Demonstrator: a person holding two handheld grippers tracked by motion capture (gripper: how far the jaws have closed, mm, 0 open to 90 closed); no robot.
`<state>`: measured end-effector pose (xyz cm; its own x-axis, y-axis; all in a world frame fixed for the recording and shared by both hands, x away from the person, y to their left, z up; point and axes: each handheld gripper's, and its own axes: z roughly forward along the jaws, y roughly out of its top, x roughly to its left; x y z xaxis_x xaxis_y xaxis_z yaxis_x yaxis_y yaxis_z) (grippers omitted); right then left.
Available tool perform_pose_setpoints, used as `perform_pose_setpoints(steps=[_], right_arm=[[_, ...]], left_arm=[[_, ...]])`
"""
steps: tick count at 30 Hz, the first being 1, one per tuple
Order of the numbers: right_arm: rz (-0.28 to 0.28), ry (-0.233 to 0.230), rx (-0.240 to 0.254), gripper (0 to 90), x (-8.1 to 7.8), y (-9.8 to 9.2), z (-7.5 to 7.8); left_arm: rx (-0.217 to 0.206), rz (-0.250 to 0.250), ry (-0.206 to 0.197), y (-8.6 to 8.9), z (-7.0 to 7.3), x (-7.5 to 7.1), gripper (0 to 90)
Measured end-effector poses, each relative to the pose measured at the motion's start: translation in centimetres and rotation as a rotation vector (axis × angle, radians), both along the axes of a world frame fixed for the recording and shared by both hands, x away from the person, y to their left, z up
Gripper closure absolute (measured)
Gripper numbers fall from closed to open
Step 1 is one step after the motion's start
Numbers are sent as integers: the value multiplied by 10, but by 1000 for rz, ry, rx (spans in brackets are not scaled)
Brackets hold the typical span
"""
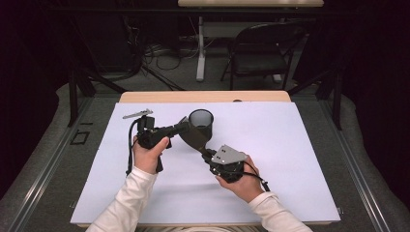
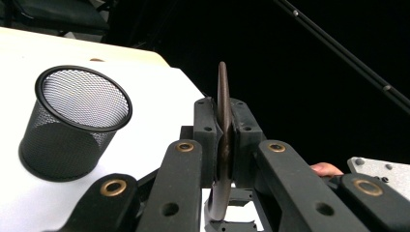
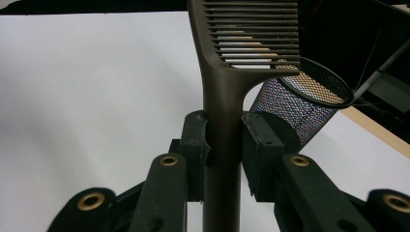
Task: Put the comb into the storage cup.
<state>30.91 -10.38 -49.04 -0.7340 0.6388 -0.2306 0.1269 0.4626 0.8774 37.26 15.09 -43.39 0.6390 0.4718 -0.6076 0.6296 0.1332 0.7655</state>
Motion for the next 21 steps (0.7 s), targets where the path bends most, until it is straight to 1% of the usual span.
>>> perform_pose_setpoints(steps=[8, 15, 21], right_arm=[[1, 7, 6, 728, 0, 0, 0], [0, 12, 5, 727, 0, 1, -1], [1, 16, 3, 726, 1, 1, -2]], left_arm=[[-8, 5, 4, 0, -1, 0, 845], [-24, 2, 18, 0, -2, 1, 846], [-25, 3, 21, 0, -3, 1, 846]])
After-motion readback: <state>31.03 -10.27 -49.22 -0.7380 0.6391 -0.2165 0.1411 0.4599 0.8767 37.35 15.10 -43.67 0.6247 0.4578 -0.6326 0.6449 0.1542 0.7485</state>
